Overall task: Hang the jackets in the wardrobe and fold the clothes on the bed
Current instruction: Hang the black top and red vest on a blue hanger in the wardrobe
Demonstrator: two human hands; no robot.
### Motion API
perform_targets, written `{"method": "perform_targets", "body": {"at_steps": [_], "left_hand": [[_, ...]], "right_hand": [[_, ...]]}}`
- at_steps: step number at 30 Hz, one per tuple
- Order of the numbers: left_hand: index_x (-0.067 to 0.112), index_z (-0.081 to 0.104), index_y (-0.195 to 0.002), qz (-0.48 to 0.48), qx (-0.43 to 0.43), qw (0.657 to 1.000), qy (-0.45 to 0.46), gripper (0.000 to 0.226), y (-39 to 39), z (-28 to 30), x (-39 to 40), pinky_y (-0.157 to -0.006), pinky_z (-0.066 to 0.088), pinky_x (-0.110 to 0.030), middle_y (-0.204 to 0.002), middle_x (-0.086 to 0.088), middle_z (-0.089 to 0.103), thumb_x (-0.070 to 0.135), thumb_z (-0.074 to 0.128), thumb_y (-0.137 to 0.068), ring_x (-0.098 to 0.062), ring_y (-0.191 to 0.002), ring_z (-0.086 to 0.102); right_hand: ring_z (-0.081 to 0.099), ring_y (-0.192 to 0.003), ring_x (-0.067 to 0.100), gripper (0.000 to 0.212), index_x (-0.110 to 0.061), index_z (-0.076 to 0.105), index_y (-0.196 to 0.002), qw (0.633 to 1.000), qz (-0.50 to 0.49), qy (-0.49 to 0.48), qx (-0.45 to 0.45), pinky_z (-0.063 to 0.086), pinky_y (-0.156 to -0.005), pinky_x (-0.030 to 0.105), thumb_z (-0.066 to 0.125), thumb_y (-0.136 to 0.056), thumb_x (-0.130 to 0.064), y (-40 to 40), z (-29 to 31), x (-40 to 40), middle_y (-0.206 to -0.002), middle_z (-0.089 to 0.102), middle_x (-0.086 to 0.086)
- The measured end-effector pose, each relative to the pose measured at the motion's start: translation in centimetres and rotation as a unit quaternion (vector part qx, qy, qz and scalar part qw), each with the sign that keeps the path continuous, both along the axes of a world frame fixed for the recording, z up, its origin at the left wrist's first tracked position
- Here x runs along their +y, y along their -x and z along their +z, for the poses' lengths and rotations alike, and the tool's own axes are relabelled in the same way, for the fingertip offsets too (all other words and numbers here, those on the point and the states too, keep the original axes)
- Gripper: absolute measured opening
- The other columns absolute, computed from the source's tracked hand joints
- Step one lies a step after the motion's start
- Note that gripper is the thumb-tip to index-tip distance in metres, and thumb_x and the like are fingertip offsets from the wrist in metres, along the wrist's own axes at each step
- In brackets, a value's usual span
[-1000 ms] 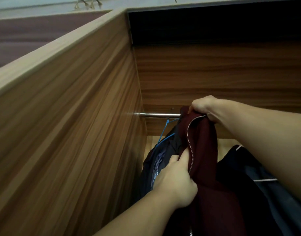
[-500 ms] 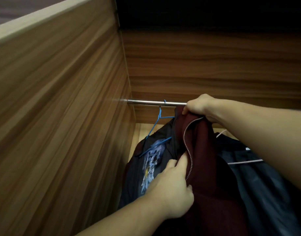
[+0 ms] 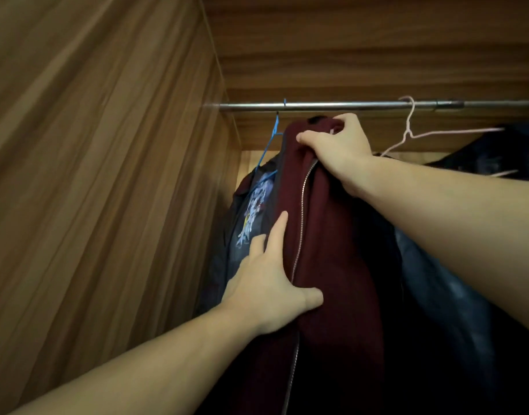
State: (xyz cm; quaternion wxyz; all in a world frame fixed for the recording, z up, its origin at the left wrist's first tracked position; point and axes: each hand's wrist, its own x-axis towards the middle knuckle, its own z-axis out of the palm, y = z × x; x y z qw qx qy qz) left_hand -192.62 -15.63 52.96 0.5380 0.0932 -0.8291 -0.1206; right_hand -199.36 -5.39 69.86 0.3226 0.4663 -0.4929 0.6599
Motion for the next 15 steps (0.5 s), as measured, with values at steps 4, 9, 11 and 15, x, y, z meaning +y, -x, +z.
{"method": "perform_targets", "body": {"at_steps": [4, 9, 11, 15], "left_hand": [[0.064, -0.020, -0.134, 0.027, -0.006, 1.000, -0.014, 0.121, 0.0, -3.2, 1.3, -0.106, 0.039, -0.047, -0.154, 0.021, 0.003, 0.058, 0.071, -0.054, -0.018, -0.141, 0.023], [0.063, -0.021, -0.134, 0.036, -0.011, 0.998, -0.046, 0.122, -0.3, -6.4, 2.4, -0.105, 0.040, -0.047, -0.151, 0.030, -0.013, 0.058, 0.073, -0.056, -0.020, -0.143, 0.021], [0.063, -0.023, -0.132, 0.034, 0.004, 0.998, -0.053, 0.121, -0.5, -7.1, 3.1, -0.105, 0.039, -0.047, -0.149, 0.032, -0.014, 0.061, 0.069, -0.053, -0.020, -0.143, 0.019], [0.060, -0.023, -0.133, 0.034, 0.025, 0.997, -0.061, 0.118, -1.6, -7.9, 4.9, -0.109, 0.030, -0.046, -0.149, 0.033, -0.016, 0.067, 0.064, -0.053, -0.017, -0.144, 0.011]], "right_hand": [[0.056, -0.105, 0.012, 0.091, -0.022, 0.031, -0.144, 0.997, 0.071, 0.003, -0.022, 0.044, -0.094, 0.027, 0.078, -0.069, -0.044, 1.5, -4.8, -0.5, -0.124, 0.056, -0.009], [0.061, -0.106, 0.012, 0.079, -0.024, 0.043, -0.135, 0.995, 0.092, -0.024, -0.034, 0.048, -0.099, 0.035, 0.079, -0.067, -0.038, 2.7, -10.7, -0.8, -0.118, 0.062, -0.009], [0.060, -0.107, 0.009, 0.080, -0.023, 0.042, -0.137, 0.995, 0.092, -0.035, -0.032, 0.048, -0.100, 0.035, 0.079, -0.069, -0.038, 2.6, -12.5, 0.0, -0.120, 0.062, -0.009], [0.062, -0.108, 0.007, 0.079, -0.026, 0.040, -0.140, 0.991, 0.097, -0.078, -0.039, 0.048, -0.100, 0.035, 0.076, -0.073, -0.047, 1.3, -14.6, 3.0, -0.121, 0.062, -0.010]]}}
